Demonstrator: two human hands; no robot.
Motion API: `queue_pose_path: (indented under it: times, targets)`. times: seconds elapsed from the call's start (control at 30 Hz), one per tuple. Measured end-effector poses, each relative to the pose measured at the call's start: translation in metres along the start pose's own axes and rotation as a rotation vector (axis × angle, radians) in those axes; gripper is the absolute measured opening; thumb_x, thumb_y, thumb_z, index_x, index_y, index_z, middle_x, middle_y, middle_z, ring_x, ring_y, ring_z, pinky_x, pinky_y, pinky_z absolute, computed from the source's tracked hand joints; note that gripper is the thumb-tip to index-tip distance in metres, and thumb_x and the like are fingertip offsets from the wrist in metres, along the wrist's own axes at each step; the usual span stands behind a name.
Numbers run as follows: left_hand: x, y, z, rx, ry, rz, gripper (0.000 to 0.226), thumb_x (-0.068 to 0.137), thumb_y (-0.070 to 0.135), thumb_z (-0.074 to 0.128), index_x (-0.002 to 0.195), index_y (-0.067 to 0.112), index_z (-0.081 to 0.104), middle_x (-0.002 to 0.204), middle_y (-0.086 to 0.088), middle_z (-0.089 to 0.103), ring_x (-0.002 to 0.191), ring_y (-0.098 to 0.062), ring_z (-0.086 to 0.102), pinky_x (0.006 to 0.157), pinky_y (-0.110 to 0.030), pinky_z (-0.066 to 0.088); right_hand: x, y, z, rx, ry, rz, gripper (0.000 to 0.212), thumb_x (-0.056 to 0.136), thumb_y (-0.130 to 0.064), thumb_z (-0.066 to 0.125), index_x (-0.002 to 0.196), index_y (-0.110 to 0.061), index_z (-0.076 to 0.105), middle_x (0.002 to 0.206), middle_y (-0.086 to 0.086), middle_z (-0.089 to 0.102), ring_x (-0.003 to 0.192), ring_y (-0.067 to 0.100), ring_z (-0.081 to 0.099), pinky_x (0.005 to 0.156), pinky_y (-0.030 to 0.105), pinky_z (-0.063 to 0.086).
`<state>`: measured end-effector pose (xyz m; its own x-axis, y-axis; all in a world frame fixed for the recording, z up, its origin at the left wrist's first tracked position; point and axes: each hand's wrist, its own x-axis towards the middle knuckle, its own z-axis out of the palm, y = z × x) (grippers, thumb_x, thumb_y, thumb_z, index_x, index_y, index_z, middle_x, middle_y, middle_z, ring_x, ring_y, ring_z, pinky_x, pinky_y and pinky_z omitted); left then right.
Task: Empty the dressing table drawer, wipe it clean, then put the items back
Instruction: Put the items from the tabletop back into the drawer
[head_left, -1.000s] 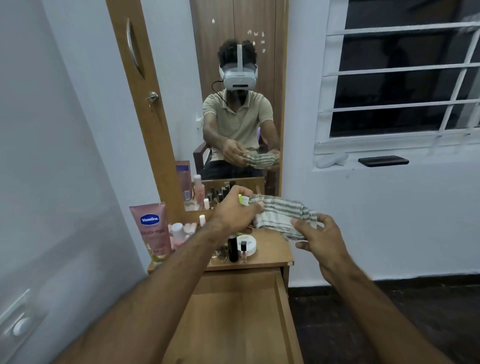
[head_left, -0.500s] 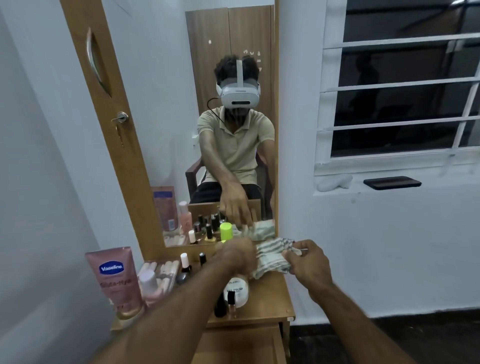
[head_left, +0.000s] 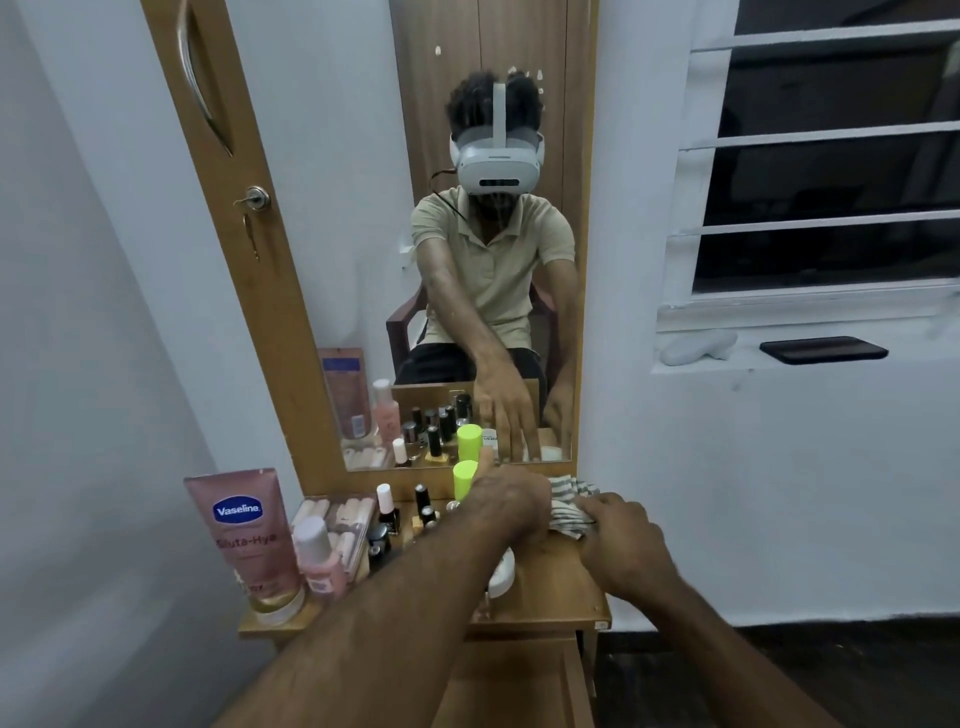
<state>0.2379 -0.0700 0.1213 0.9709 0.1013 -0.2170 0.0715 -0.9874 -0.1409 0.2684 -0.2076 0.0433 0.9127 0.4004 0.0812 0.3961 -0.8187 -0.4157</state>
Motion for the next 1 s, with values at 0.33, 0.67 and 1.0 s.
queue_pose_path:
  times: [0.33,0.67,1.0]
  targets:
    - [-0.074,-0.03,-0.052,-0.613,0.643,-0.006,0.032,0.093,0.026,0.055,0.123,0.031,0.065,0.107,0.004,0.074,0.101,-0.019,0.067,0.098,-0.04,0.048,-0.061,-0.049,-0.003,0.271,0.185,-0.287,0.039,0.087,-0.018,0.067,0.125,-0.029,0.069,0.125,-0.008,0.068,0.118,0.016,0.057,0.105,0.039,0.042]
    - [-0.154,-0.057,0.006,-0.932,0.746,0.026,0.028,0.094,0.021,0.061,0.118,0.034,0.066,0.08,0.014,0.073,0.067,-0.004,0.068,0.062,-0.034,0.06,-0.092,-0.086,0.004,0.139,0.11,-0.274,0.027,0.089,-0.03,0.071,0.115,-0.032,0.07,0.105,-0.012,0.07,0.101,0.013,0.063,0.085,0.034,0.05]
    - [-0.212,-0.036,0.125,-0.941,0.447,-0.061,0.022,0.087,0.039,0.069,0.109,0.037,0.069,0.088,0.024,0.068,0.083,0.008,0.063,0.078,-0.025,0.056,-0.14,-0.098,-0.02,0.227,-0.054,-0.281,0.017,0.089,-0.023,0.074,0.105,-0.025,0.077,0.092,-0.012,0.07,0.086,0.006,0.064,0.081,0.032,0.056]
